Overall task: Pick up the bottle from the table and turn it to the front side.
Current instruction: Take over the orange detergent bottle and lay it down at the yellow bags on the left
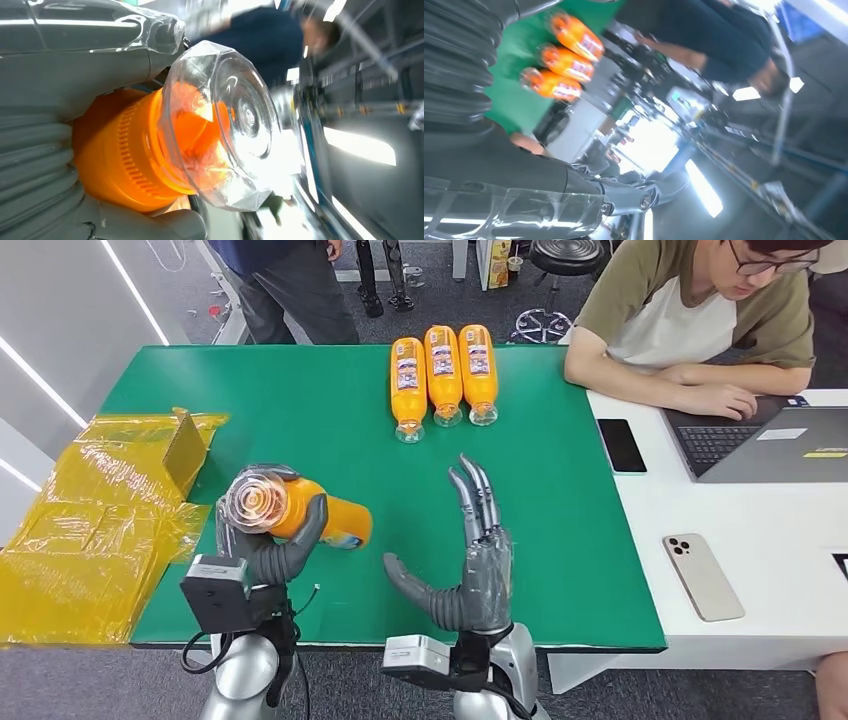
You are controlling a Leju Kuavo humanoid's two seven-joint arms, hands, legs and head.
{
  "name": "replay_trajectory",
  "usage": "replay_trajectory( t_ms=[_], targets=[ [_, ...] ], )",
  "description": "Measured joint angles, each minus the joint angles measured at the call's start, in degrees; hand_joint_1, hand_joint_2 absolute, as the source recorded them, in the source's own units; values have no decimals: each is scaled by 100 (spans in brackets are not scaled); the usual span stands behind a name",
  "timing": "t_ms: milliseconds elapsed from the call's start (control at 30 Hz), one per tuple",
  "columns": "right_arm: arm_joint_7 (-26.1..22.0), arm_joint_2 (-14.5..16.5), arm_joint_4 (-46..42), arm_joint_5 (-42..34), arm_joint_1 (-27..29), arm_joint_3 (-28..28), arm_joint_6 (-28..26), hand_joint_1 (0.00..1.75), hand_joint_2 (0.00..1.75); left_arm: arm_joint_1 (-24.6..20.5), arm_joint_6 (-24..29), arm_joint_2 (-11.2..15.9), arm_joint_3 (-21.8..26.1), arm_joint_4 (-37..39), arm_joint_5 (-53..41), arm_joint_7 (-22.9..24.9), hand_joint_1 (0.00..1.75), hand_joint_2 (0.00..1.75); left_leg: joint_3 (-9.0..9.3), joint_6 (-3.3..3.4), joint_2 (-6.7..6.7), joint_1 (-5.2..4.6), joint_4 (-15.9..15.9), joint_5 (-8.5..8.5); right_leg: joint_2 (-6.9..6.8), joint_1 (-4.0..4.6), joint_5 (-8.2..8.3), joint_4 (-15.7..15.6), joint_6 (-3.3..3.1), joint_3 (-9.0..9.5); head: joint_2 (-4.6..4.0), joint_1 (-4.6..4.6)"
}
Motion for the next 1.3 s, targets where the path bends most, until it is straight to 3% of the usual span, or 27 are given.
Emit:
replay_trajectory(
  t_ms=[233,467,567,700,900,1033,1300],
  targets=[
    [-1033,72,-474,-886,314,-395,0,0,175,-168,838,182,228,93,-1980,845,175,175,1,0,6,-1,0,-1,4,-1,0,0,0,1,0,1],
    [-1400,98,-702,-1220,508,-633,2,0,175,-308,1430,689,590,321,-4141,1862,175,175,2,-3,6,2,-2,-2,5,1,-1,1,-2,-1,0,1],
    [-1547,132,-765,-1336,542,-760,2,0,175,-745,1442,1061,615,868,-4799,2200,175,175,2,-11,-4,3,-2,6,-2,1,0,2,-4,-2,0,2],
    [-1632,169,-874,-1414,572,-909,2,0,175,-1905,1097,1578,612,2342,-4960,2056,175,175,2,-21,-2,4,-2,23,0,2,15,7,-16,-3,0,2],
    [-1625,178,-1022,-1439,590,-973,2,0,175,-3256,105,1914,474,3997,-5280,1910,175,175,2,-23,7,3,-2,34,8,1,30,10,-26,-4,-1,2],
    [-1565,178,-1068,-1506,589,-974,2,0,175,-3669,-566,2071,259,4660,-5461,1726,175,175,0,-24,7,3,-2,34,10,1,28,10,-26,-7,0,2],
    [-1562,183,-1080,-1538,587,-974,2,0,175,-3947,-788,2199,22,5201,-5554,1736,175,175,-3,-25,6,4,-5,33,7,1,25,11,-28,-10,0,3]
  ],
)
